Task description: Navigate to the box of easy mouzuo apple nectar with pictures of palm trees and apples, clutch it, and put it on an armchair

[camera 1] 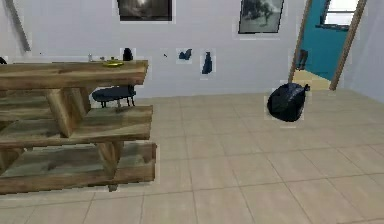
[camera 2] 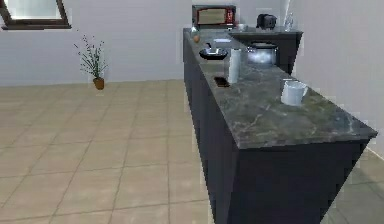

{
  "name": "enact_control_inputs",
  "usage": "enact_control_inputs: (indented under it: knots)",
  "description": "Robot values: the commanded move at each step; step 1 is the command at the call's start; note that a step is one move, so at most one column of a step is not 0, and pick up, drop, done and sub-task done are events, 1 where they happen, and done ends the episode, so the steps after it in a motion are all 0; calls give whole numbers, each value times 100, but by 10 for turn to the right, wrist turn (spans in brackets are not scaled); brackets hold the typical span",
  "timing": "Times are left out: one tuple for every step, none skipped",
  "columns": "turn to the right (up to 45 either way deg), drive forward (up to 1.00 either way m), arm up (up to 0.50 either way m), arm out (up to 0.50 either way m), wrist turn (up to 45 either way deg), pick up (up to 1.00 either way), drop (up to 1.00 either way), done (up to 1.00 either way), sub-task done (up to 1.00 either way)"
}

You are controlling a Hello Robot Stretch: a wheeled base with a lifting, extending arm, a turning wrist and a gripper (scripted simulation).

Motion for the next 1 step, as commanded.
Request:
enact_control_inputs:
  knots:
    - [30,0,0,0,0,0,0,0,0]
